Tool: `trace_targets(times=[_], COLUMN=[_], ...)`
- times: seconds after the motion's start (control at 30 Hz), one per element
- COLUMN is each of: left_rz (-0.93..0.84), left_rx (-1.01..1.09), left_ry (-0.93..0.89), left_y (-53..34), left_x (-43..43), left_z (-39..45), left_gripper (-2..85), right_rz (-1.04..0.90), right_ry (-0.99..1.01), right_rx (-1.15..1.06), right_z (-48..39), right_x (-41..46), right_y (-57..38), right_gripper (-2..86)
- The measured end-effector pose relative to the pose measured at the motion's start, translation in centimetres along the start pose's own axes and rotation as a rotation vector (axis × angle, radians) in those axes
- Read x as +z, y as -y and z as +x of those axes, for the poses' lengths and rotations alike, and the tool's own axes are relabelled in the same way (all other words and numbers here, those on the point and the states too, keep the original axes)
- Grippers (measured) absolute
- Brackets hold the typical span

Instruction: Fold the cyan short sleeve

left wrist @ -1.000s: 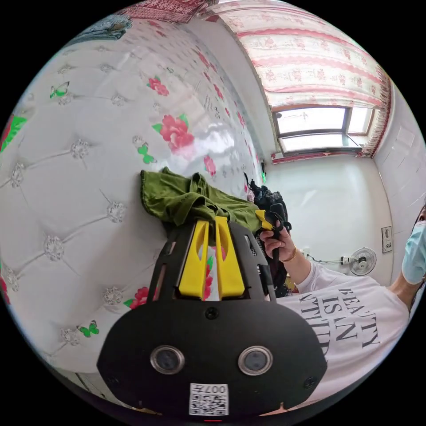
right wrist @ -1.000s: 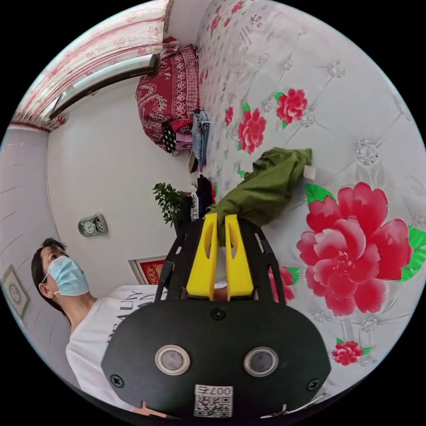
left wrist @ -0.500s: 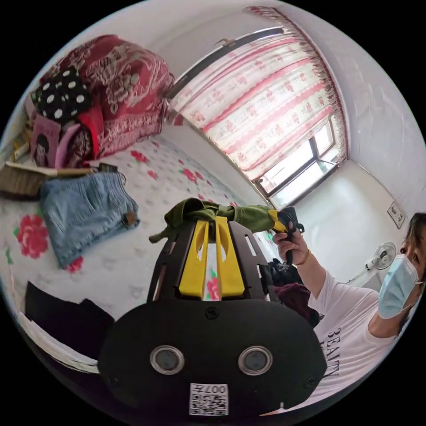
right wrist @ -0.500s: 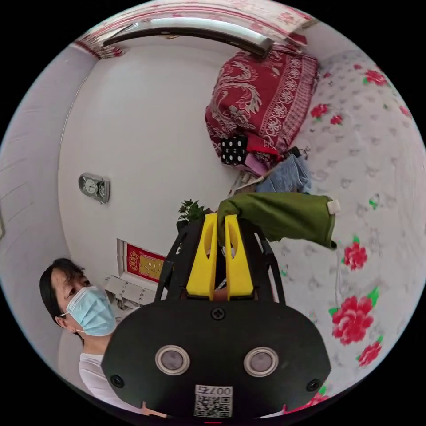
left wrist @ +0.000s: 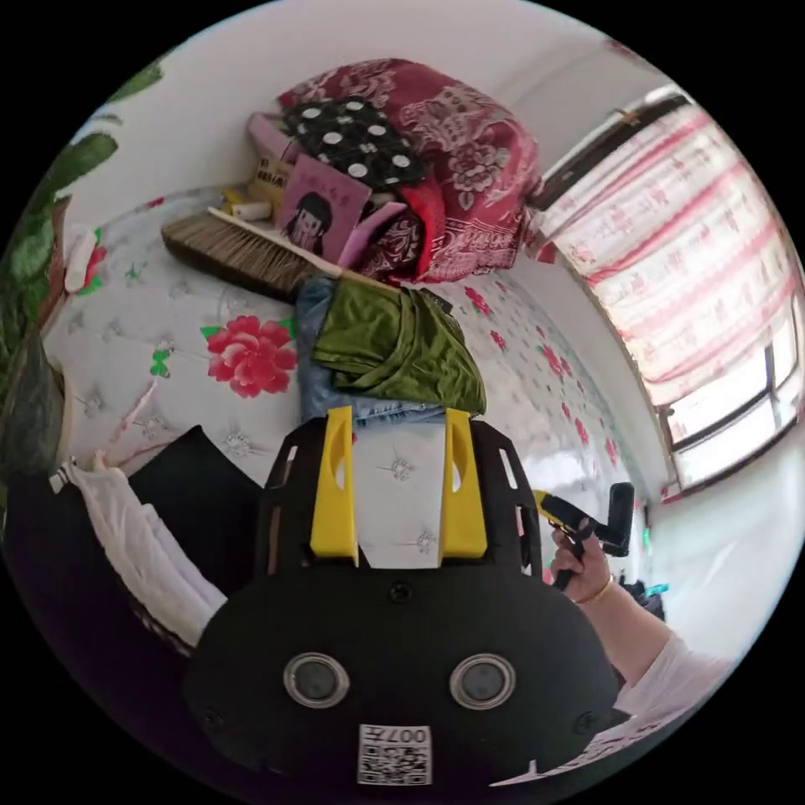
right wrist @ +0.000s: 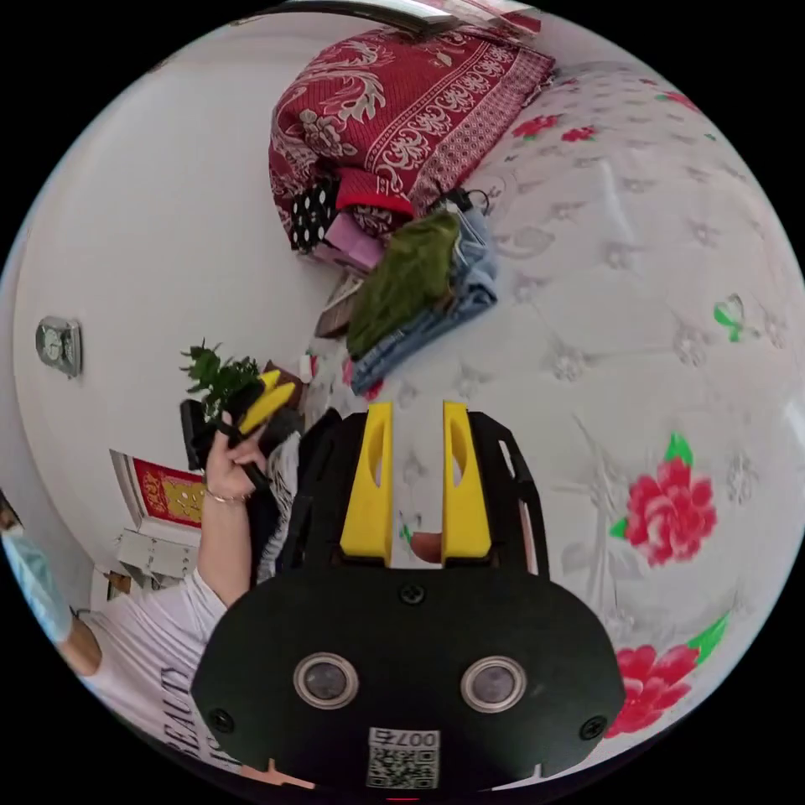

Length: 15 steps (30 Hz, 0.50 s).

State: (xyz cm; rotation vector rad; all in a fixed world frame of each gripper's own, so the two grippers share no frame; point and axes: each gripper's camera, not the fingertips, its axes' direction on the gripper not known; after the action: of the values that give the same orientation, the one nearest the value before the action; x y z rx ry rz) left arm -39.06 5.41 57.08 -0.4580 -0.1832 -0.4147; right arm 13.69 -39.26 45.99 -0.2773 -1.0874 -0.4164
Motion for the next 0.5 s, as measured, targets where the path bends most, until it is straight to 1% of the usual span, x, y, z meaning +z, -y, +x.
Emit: trace_targets(times=[0.03,0.07,0.13,0.17,0.2,0.23,0.27,0.3,0.37,0.5], left_rz=[0.018,0.031,0.026,-0.032,-0.126,-0.180,-0.296,-0.388,-0.486,-0.595], left_rx=[0.041,0.106,0.193,0.261,0.333,0.373,0.439,0.489,0.582,0.787], left_ry=[0.006,0.005,-0.035,-0.071,-0.082,-0.082,-0.074,-0.076,-0.069,-0.086], left_y=[-1.3,-4.1,-8.8,-12.2,-15.7,-17.6,-21.6,-25.5,-30.9,-40.3], left_x=[-0.5,-1.2,-1.1,-0.2,1.3,2.0,3.4,4.0,3.8,1.0], left_z=[1.5,4.4,8.6,11.4,14.1,15.5,18.0,20.3,23.7,30.7], left_gripper=[13.6,13.4,12.6,11.9,11.6,11.4,10.5,9.0,6.3,4.9], right_rz=[-0.041,-0.065,-0.151,-0.188,-0.207,-0.249,-0.270,-0.317,-0.456,-0.605], right_ry=[-0.067,-0.106,-0.285,-0.388,-0.438,-0.535,-0.580,-0.647,-0.675,-0.712], right_rx=[-0.020,-0.026,-0.046,-0.040,-0.039,-0.046,-0.045,-0.035,-0.084,-0.143], right_z=[0.7,0.9,1.0,0.6,0.2,-0.9,-1.5,-2.6,-5.6,-8.7], right_x=[0.1,0.0,-1.2,-2.0,-2.5,-3.3,-3.6,-4.2,-3.8,-1.1], right_y=[-4.8,-7.4,-17.8,-22.8,-25.3,-30.0,-32.2,-36.5,-44.3,-53.3], right_gripper=[3.1,3.1,3.4,3.5,3.6,3.7,3.7,3.7,3.5,3.4])
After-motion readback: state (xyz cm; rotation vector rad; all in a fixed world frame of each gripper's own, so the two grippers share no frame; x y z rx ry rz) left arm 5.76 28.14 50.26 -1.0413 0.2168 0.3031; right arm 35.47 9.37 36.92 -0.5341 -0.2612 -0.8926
